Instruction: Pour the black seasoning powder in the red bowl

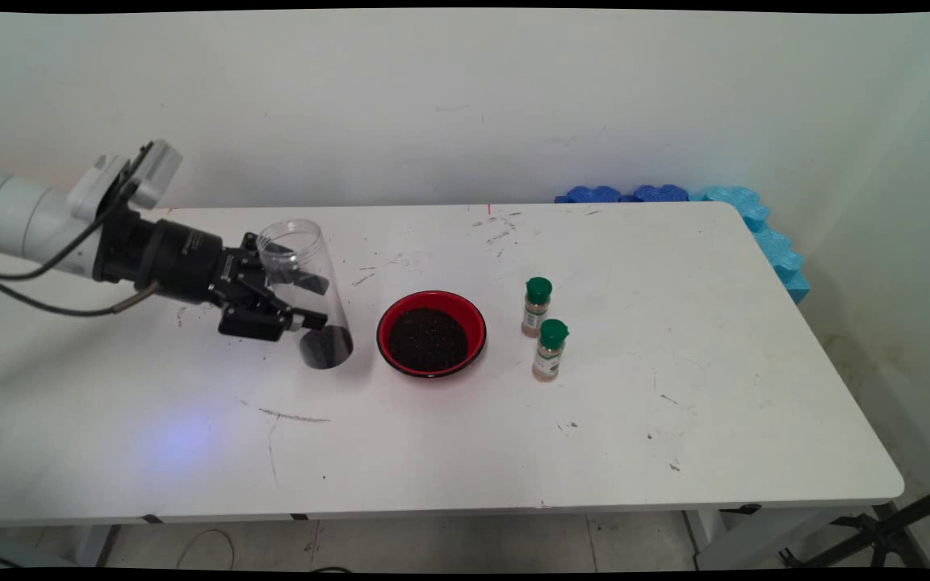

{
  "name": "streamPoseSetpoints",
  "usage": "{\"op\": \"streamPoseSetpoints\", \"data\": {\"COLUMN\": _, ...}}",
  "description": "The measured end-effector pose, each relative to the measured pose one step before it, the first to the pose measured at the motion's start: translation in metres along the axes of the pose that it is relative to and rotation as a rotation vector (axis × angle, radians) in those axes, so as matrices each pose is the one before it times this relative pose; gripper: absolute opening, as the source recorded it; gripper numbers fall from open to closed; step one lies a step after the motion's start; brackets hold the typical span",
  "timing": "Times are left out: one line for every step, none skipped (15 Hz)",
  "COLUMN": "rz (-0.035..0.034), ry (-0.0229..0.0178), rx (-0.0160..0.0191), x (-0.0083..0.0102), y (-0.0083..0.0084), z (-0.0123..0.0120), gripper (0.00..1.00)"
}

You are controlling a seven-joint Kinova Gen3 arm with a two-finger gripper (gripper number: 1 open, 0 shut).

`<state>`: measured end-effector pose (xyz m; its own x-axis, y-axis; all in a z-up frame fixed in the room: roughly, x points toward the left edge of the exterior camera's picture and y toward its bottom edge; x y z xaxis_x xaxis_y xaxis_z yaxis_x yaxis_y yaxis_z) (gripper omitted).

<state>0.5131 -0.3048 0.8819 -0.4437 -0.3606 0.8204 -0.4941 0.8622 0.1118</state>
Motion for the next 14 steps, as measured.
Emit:
{"op": "streamPoseSetpoints", "data": {"rz": -0.02572, "ry": 0.00052, "rx": -0.00427, "x": 0.00512, "y": 0.00014, "z": 0.00153, "gripper": 0.00}}
{"op": "streamPoseSetpoints", "data": {"rz": -0.04067, "ry": 0.00316, "rx": -0.00435, "x": 0.00597, "y": 0.00052, "z": 0.00203, "gripper": 0.00}}
{"op": "streamPoseSetpoints", "data": {"rz": -0.03934, "ry": 0.00555, "rx": -0.00436, "x": 0.00476, "y": 0.00006, "z": 0.00202, "gripper": 0.00}}
{"op": "streamPoseSetpoints", "data": {"rz": -0.04601, "ry": 0.00628, "rx": -0.00494, "x": 0.00574, "y": 0.00040, "z": 0.00284, "gripper": 0.00}}
{"op": "streamPoseSetpoints", "data": {"rz": -0.04999, "ry": 0.01263, "rx": -0.00820, "x": 0.00623, "y": 0.00055, "z": 0.00265, "gripper": 0.00}}
{"op": "streamPoseSetpoints", "data": {"rz": -0.04968, "ry": 0.01255, "rx": -0.00849, "x": 0.00622, "y": 0.00159, "z": 0.00257, "gripper": 0.00}}
{"op": "streamPoseSetpoints", "data": {"rz": -0.04209, "ry": 0.00863, "rx": -0.00619, "x": 0.00499, "y": 0.00191, "z": 0.00229, "gripper": 0.00}}
{"op": "streamPoseSetpoints", "data": {"rz": -0.05214, "ry": 0.00319, "rx": -0.00505, "x": 0.00404, "y": 0.00149, "z": 0.00371, "gripper": 0.00}}
{"op": "streamPoseSetpoints", "data": {"rz": -0.05280, "ry": 0.00141, "rx": -0.00525, "x": 0.00350, "y": 0.00088, "z": 0.00459, "gripper": 0.00}}
{"op": "streamPoseSetpoints", "data": {"rz": -0.04714, "ry": -0.00008, "rx": -0.00424, "x": 0.00219, "y": 0.00022, "z": 0.00425, "gripper": 0.00}}
{"op": "streamPoseSetpoints", "data": {"rz": -0.05801, "ry": -0.00075, "rx": -0.00476, "x": 0.00155, "y": -0.00052, "z": 0.00491, "gripper": 0.00}}
{"op": "streamPoseSetpoints", "data": {"rz": -0.05955, "ry": -0.00227, "rx": -0.00494, "x": 0.00122, "y": -0.00095, "z": 0.00548, "gripper": 0.00}}
{"op": "streamPoseSetpoints", "data": {"rz": -0.05950, "ry": -0.00193, "rx": -0.00475, "x": 0.00080, "y": -0.00104, "z": 0.00499, "gripper": 0.00}}
{"op": "streamPoseSetpoints", "data": {"rz": -0.05096, "ry": -0.00180, "rx": -0.00438, "x": 0.00035, "y": -0.00077, "z": 0.00406, "gripper": 0.00}}
